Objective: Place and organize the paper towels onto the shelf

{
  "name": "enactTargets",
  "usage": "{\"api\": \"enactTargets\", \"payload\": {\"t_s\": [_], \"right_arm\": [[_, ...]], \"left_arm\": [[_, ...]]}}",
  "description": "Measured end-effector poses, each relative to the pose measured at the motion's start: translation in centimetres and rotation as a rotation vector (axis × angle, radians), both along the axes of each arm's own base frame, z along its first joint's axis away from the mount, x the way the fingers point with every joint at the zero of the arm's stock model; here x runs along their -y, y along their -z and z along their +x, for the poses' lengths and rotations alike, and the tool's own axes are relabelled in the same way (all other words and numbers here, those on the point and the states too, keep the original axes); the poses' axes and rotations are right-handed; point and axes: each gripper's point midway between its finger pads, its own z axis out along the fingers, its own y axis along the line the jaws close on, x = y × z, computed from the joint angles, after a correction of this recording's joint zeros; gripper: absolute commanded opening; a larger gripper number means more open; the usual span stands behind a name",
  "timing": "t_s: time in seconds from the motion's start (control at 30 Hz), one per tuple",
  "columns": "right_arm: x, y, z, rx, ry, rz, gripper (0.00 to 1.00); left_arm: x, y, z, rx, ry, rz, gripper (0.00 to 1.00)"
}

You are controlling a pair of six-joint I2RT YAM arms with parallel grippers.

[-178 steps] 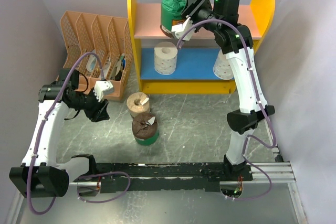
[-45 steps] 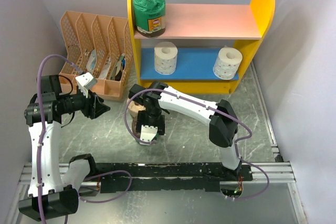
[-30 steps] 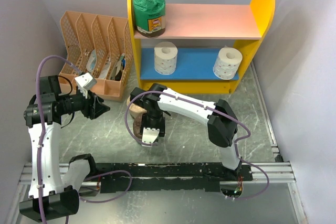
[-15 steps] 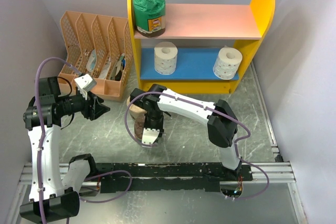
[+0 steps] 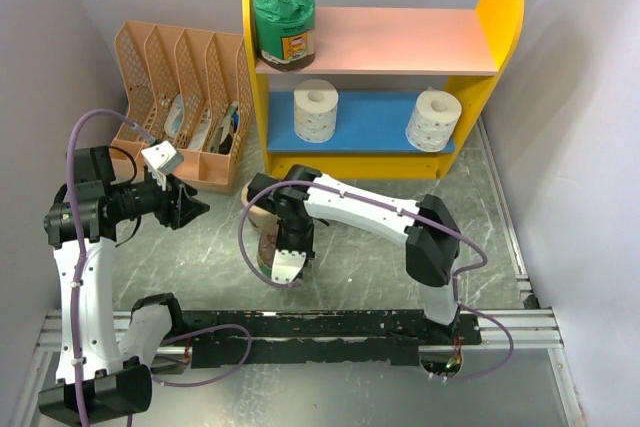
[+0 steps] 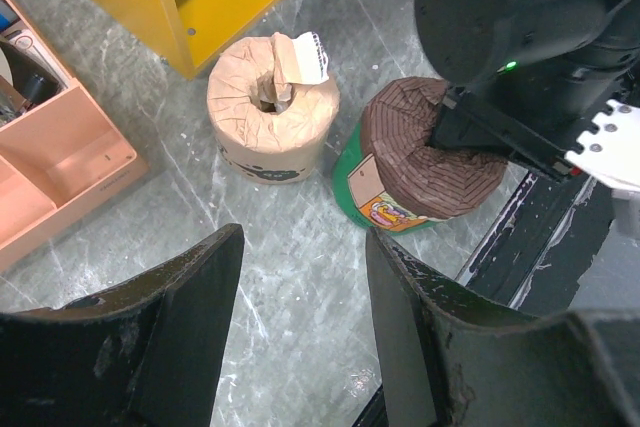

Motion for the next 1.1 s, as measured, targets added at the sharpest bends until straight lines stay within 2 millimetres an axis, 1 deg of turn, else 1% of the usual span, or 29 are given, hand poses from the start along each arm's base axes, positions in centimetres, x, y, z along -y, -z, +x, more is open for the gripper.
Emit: {"api": "enactTargets", "payload": {"t_s": [0.13,0.33,0.47,0.6,0.7,0.77,0.87,0.97,1.03,1.1], "right_arm": [[0.2,-2.0,-0.1,0.030,0.014,0.039,0.00],[1.2,-6.2,0.3,0.116,0.045,0.120,0.00],[2.6,-8.5,0.9,0.200,0.069,0.148,0.00],[5.0,-10.1,1.9,0.308,0.089,0.131,0.00],[6.5,-11.9,3.1,0.392,0.120,0.135,0.00],[7.7,-13.4,4.2,0.450,0.151,0.148,0.00],[10.2,-15.7,7.0,0.537,0.233,0.155,0.00],[13.3,-18.3,9.5,0.638,0.322,0.152,0.00],[14.7,-20.0,10.4,0.695,0.355,0.155,0.00],[15.5,-21.7,10.8,0.739,0.375,0.172,0.00]], "left_arm": [[0.0,0.0,0.0,0.000,0.001,0.001,0.63],[0.0,0.1,0.1,-0.004,0.002,0.000,0.63],[0.0,0.1,0.1,-0.005,0.001,0.000,0.63],[0.0,0.1,0.1,-0.005,0.005,-0.002,0.63],[0.0,0.2,0.2,-0.009,0.007,-0.005,0.63],[0.0,0.2,0.2,-0.010,0.008,-0.007,0.64],[0.1,0.1,0.2,-0.008,0.010,-0.014,0.64],[0.0,0.1,0.3,-0.012,0.007,-0.019,0.64],[-0.1,0.2,0.4,-0.016,0.003,-0.021,0.64],[-0.3,0.2,0.5,-0.020,-0.004,-0.022,0.64]]}}
